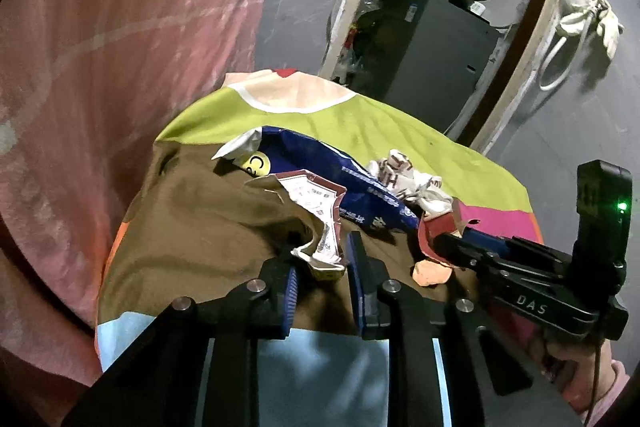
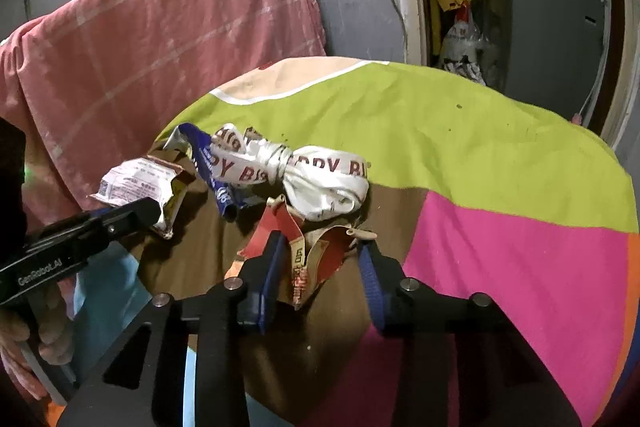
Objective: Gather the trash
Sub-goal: 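Close the left tool on a white wrapper while the right tool grasps red packaging, then carry both wrappers to the blue bucket and open both tools to drop them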
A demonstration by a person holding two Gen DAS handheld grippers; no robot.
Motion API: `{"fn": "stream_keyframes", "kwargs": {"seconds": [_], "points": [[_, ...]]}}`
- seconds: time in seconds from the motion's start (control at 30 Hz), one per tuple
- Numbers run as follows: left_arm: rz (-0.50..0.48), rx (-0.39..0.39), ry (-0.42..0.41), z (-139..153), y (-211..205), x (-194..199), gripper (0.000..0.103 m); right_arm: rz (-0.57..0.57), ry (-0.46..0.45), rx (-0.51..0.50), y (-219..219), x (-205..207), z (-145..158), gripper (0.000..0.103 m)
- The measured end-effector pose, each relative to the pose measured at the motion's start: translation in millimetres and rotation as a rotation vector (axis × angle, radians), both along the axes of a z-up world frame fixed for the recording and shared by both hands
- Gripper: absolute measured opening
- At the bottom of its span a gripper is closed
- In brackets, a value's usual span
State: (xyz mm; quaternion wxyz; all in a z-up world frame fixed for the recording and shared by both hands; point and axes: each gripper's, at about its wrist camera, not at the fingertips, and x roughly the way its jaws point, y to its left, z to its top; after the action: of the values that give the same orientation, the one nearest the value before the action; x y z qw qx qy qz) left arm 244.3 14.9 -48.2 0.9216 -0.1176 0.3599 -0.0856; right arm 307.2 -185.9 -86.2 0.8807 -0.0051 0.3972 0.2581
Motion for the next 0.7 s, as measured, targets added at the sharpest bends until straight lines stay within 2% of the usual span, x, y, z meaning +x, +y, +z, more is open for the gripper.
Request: {"fn": "stream_keyframes", "kwargs": {"seconds": [0.13,0.23,0.47,0.6,0.7], "points": [[-0.001,-0.001,-0.004,0.5,-2.7,-3.5,0.018,0.016,0.005,0.009,-0.4,-4.6,-0.5,0.015],[-0.006,-0.005,-0.009,2.2,-4.9,-6.9,0.018,0.016,-0.003,0.014,-1.7,-11.0,1.0,0.009],[-0.038,0.007,-0.06,13.6,-16.7,-19.6,0.018,-0.015,-0.092,0.07,-15.1,-37.2,16.6,0.007],[-0.056,0.016,-0.101,22.5,-27.8,-27.8,0.018,-0.03,-0.182,0.087,-24.9,-60.4,32.3,0.007],[-0.076,0.028,-0.168,34.7,-41.4,-37.6,0.018,-0.064,-0.271,0.126,-39.2,-80.7,49.9,0.007]]}}
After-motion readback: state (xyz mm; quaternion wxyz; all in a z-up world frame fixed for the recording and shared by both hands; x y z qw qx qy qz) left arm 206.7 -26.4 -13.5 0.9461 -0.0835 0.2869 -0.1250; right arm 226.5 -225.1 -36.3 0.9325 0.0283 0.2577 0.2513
